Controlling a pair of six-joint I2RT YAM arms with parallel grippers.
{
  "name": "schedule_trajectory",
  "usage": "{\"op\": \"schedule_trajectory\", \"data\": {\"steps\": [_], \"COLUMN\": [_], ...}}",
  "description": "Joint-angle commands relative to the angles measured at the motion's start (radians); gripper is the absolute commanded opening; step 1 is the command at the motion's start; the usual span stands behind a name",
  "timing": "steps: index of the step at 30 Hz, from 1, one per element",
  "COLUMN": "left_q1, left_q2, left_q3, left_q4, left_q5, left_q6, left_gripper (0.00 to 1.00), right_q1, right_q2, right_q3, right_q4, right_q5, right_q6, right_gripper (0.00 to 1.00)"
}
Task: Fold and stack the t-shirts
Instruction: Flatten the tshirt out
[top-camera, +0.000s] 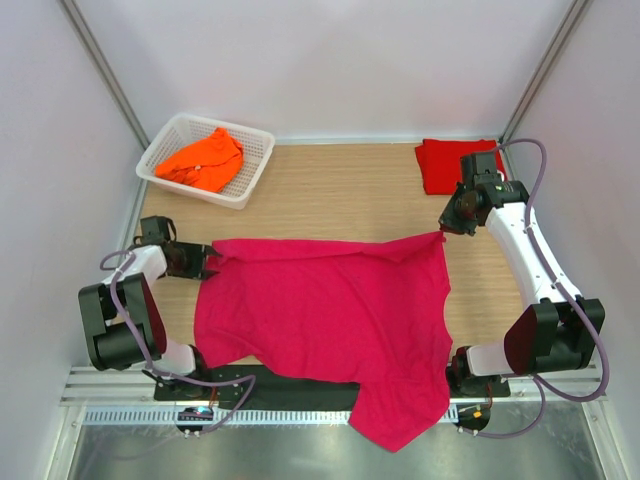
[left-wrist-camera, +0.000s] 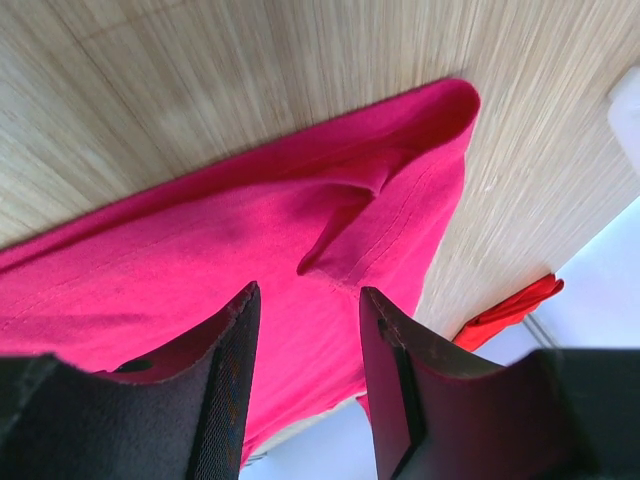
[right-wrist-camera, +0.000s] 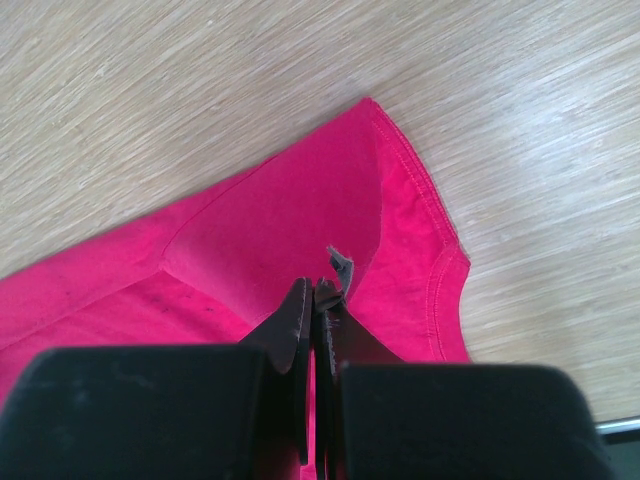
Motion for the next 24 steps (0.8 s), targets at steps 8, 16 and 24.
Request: {"op": "schedule_trajectory", "data": {"steps": [8, 16, 24], "left_q1": [0.008, 0.008, 0.008], "left_q2": [0.056, 0.076, 0.096], "left_q3": [0.008, 0.013, 0.057], "left_q4": [0.120, 0.141, 0.152], "left_q5": [0.004, 0.007, 0.054], "left_q6": [-0.058, -0.072, -0.009], "left_gripper": [0.43, 0.37, 0.00], "right_q1": [-0.004, -0.004, -0.004], "right_q2": [0.001, 0.008, 0.021], "right_q3": [0.020, 0.027, 0.054], "right_q4": [0.036, 0.037, 0.036], "right_q5": [-0.005, -0.005, 0.001], "right_q6": [-0.015, -0.014, -0.008], "right_gripper": [0.01, 0.01, 0.01]}}
